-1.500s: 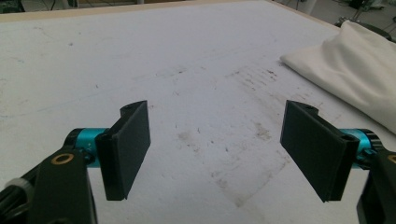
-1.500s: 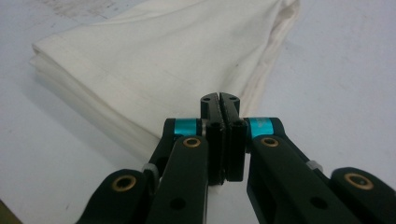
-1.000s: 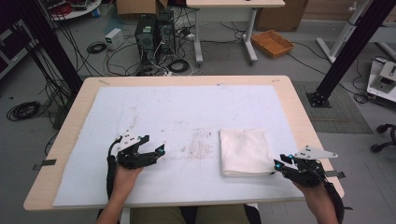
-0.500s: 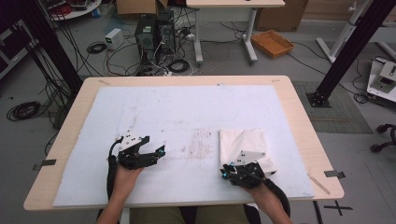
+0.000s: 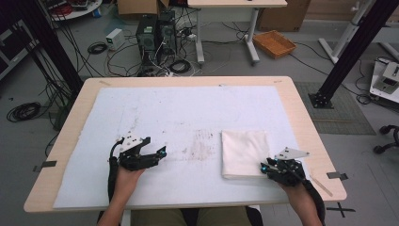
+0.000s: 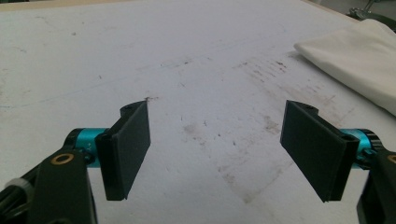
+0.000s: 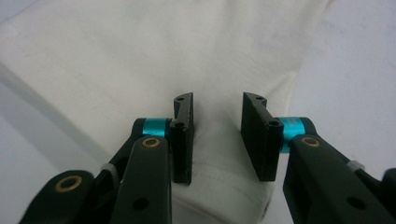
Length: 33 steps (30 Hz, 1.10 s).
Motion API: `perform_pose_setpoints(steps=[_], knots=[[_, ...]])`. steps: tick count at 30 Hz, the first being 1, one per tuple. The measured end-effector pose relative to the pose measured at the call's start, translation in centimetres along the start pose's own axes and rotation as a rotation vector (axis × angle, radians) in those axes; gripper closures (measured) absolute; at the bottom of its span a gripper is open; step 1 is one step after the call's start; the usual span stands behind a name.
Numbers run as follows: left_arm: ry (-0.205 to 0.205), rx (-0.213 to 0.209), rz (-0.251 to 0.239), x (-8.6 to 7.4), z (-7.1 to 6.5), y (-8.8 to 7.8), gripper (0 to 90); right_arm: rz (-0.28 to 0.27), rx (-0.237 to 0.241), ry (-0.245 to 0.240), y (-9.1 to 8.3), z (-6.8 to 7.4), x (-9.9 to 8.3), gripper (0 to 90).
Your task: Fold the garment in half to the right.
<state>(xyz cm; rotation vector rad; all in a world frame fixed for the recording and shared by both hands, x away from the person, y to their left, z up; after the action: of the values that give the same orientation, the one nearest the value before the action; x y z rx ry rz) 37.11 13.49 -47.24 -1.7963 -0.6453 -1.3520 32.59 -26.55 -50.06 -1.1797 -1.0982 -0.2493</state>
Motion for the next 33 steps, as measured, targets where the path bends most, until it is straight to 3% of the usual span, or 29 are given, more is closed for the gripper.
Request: perform_pose_setpoints(steps=[3,4,7,9,11,14,16,17,19,22,23,25,29,31,33], knots=[[0.003,0.001,0.003,0.0,0.0,0.1,24.4,0.020,0.054,0.036,-0.4,0.0,0.1,55.0],[0.003,-0.001,0.004,-0.1,0.0,0.1,24.3,-0.002,0.061,0.036,-0.5,-0.1,0.6,54.2],[-0.001,-0.001,0.008,-0.1,-0.1,0.2,24.4,-0.155,0.053,0.051,-0.6,-0.9,3.7,54.0],[0.002,-0.004,0.015,-0.2,-0.1,0.3,24.4,-0.190,0.022,0.044,0.3,-1.9,5.4,57.0],[0.001,-0.006,0.011,-0.2,-0.1,0.3,24.3,-0.189,0.006,0.046,1.2,-2.5,6.1,60.8],[-0.001,-0.004,0.008,-0.1,0.0,0.3,24.4,-0.141,-0.030,0.068,5.1,-4.0,7.6,70.3],[-0.001,-0.002,0.007,-0.1,0.0,0.3,24.3,-0.113,-0.042,0.066,6.1,-4.3,7.5,72.9],[-0.003,-0.005,0.006,-0.1,0.0,0.3,24.4,-0.040,-0.077,0.070,7.6,-5.2,6.5,73.1],[0.004,-0.008,0.011,-0.2,-0.1,0.3,24.4,-0.043,-0.088,0.104,8.1,-5.8,6.2,73.0],[0.005,-0.010,0.011,-0.2,-0.3,0.3,24.3,-0.047,-0.119,0.086,8.0,-6.3,6.2,70.6],[0.004,-0.011,0.010,-0.2,-0.3,0.3,24.3,-0.061,-0.128,0.083,7.5,-6.5,6.3,65.3],[0.002,-0.008,0.007,-0.1,-0.2,0.3,24.4,-0.114,-0.126,0.093,6.4,-6.5,6.8,63.6],[0.000,-0.007,0.008,-0.1,-0.2,0.3,24.4,-0.207,-0.030,0.147,3.6,-5.2,7.0,51.1],[0.001,-0.008,0.005,-0.1,-0.2,0.3,24.3,-0.203,0.016,0.092,2.4,-3.8,6.2,51.2],[-0.003,-0.006,0.002,0.0,-0.2,0.3,24.4,-0.150,0.047,0.031,1.8,-2.6,4.8,55.5]])
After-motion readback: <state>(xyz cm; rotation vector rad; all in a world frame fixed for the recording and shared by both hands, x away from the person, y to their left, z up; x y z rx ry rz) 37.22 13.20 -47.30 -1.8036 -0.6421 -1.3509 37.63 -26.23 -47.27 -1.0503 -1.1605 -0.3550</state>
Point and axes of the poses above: each handheld gripper's, and its own axes: y roughly forward along the jaws, x roughly out of its top, z roughly to its left, the point moved 9 cm from there along y, roughly forward along the jaws, and after that the axes turned 8 degrees about -z, right-handed, at the moved point
